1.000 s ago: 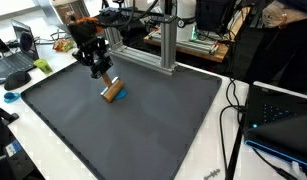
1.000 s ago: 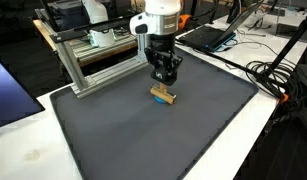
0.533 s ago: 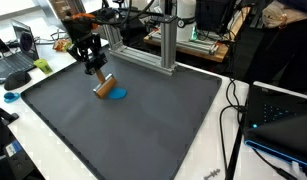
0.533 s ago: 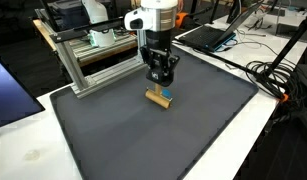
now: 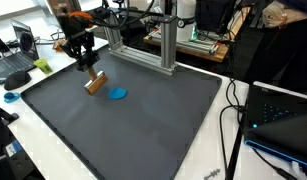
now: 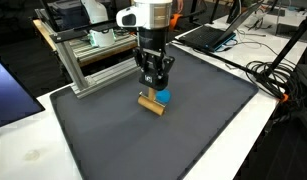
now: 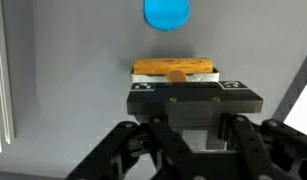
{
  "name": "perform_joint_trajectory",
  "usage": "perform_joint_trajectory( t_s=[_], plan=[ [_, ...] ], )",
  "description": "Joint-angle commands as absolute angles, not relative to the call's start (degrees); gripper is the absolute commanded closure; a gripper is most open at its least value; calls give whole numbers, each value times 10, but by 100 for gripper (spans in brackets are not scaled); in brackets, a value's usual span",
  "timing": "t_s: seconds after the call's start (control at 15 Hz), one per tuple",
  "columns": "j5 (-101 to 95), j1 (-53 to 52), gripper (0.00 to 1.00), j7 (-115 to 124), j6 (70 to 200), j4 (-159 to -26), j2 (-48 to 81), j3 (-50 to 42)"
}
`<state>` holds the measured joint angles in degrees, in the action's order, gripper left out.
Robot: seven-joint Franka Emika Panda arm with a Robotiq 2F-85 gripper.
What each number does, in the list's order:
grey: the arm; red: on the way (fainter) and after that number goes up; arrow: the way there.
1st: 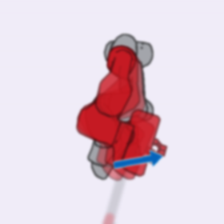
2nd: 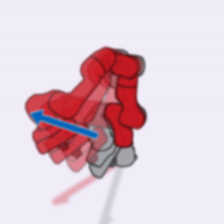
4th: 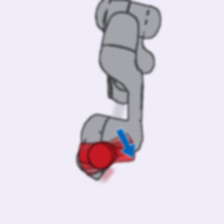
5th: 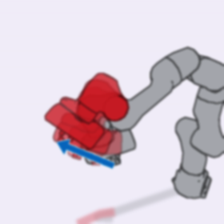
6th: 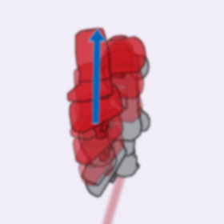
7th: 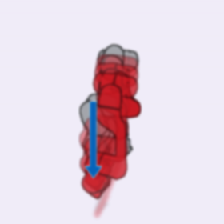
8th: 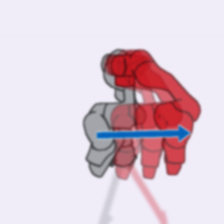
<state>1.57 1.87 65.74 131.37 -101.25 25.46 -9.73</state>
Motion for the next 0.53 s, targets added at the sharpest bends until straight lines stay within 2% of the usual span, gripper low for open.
perform_joint_trajectory(
  t_s=[0.0, 0.47],
  plan=[
    [-12, 11, 78, 607, 1338, -1060, 194, -96],
    [-23, -9, 78, 438, 1326, -1109, 119, -56]
  ],
)
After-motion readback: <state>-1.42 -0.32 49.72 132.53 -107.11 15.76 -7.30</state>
